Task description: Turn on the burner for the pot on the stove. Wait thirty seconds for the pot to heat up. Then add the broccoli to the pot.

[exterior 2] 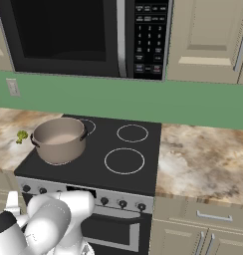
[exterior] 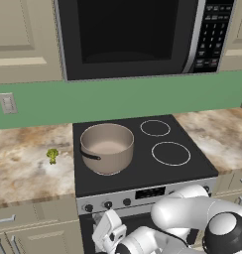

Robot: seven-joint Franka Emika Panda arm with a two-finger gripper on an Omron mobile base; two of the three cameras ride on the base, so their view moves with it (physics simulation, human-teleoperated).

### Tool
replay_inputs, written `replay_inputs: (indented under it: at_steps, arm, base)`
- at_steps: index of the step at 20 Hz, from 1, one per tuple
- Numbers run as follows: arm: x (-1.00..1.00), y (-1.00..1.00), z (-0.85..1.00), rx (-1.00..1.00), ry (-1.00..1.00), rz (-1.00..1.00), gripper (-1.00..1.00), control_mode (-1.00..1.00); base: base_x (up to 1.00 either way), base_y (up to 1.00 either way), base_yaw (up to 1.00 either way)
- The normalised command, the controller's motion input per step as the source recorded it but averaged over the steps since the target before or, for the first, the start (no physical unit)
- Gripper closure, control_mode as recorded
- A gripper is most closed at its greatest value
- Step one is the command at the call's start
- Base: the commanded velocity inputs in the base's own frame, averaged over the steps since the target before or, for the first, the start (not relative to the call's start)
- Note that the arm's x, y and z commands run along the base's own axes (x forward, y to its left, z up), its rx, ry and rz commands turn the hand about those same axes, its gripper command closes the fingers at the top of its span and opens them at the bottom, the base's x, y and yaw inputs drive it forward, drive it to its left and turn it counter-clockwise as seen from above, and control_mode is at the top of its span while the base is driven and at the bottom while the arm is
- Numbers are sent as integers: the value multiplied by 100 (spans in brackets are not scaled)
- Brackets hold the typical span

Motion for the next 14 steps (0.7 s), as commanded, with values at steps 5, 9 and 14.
replay_inputs:
  at_steps: [5, 9, 14]
  arm:
    - [0, 0, 0, 0, 0, 0, 100, -100]
    - [0, 0, 0, 0, 0, 0, 100, -100]
    - [0, 0, 0, 0, 0, 0, 100, -100]
  base:
    - [0, 0, 0]
    - [0, 0, 0]
    - [0, 0, 0]
